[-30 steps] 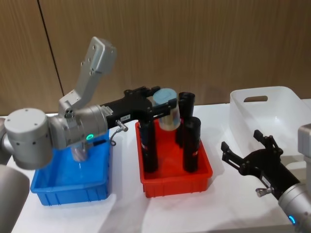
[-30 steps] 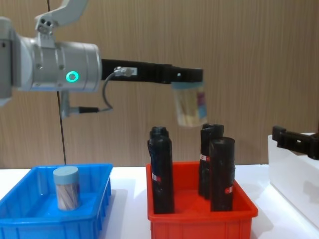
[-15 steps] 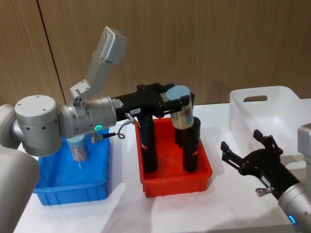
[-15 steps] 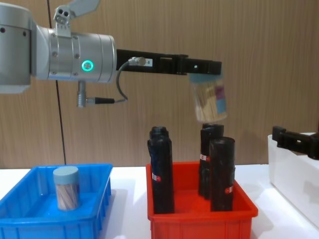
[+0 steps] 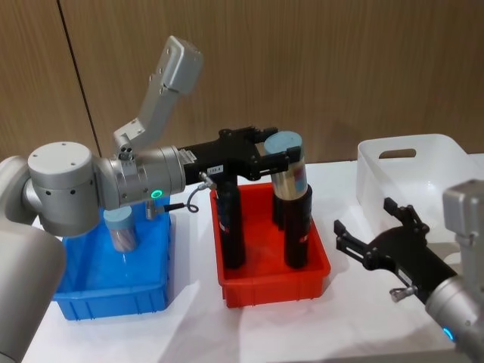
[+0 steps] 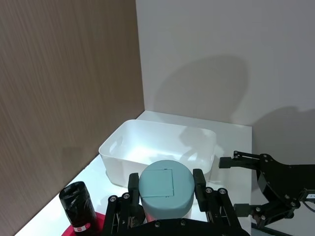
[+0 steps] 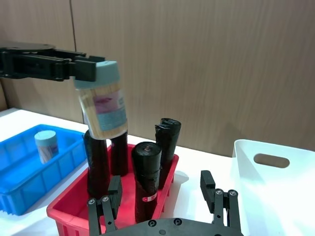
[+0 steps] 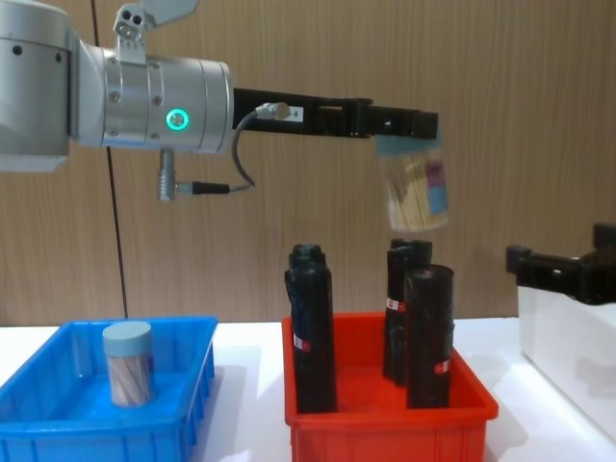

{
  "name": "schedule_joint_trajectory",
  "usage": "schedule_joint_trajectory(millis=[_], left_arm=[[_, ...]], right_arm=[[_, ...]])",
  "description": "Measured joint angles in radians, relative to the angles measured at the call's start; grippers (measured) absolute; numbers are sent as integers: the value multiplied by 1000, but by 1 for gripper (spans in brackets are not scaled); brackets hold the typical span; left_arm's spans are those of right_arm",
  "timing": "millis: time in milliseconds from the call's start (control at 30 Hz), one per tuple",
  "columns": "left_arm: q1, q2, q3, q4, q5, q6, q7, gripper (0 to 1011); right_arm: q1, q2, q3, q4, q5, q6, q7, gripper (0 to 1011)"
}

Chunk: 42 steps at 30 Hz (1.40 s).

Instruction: Pick the cotton swabs from the blue box and place them into the white box.

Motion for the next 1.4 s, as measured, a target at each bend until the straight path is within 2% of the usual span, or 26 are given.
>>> schedule_joint_trajectory(millis=[267,500,800,1000,1400], left_arm=[[-4,-2,1,5,0,1,-5,653],[-7,-3,2,8,0,2,-8,654],[-8,-4,2,9,0,3,-10,653],[-9,-5,2,10,0,3,-11,654],[-10,-5,2,11,0,2,-12,653]], right_arm=[[52,-13,-7,0,-56,67,57,1002],[106,-27,-10,9,-86,118,115,1002],[154,-43,-12,20,-93,164,169,1002],[189,-54,-12,30,-77,206,213,1002],[239,-80,-20,56,-62,254,258,1002]])
